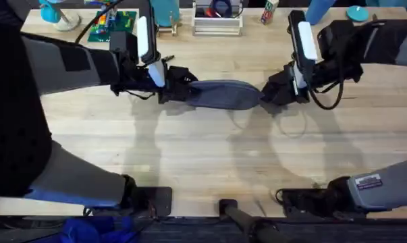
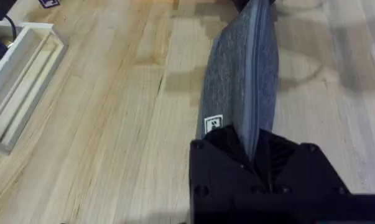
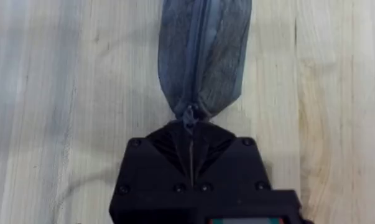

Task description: Unzip the bag, pick up the pens from the table one at a time and place them inside, then zip the bag closed.

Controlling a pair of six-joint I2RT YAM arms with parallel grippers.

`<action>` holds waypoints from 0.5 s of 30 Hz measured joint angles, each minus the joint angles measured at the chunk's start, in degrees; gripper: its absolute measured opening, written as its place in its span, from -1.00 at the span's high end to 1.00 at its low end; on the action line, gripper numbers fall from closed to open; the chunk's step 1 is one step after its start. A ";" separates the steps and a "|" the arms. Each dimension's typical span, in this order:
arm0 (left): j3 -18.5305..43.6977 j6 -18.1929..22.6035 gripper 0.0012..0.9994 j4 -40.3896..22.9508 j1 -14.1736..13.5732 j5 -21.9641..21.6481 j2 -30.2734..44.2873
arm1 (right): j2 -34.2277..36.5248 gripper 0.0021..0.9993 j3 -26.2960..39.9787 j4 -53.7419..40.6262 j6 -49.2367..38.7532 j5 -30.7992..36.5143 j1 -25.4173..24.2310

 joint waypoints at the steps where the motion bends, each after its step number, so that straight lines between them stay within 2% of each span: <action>1: 0.00 0.00 0.92 0.00 0.00 0.00 -0.02 | -0.02 0.94 0.00 -0.04 0.00 0.00 0.00; 15: 0.02 0.02 0.92 -0.02 0.00 0.00 -0.02 | 0.00 0.94 0.00 -2.43 0.09 0.00 0.00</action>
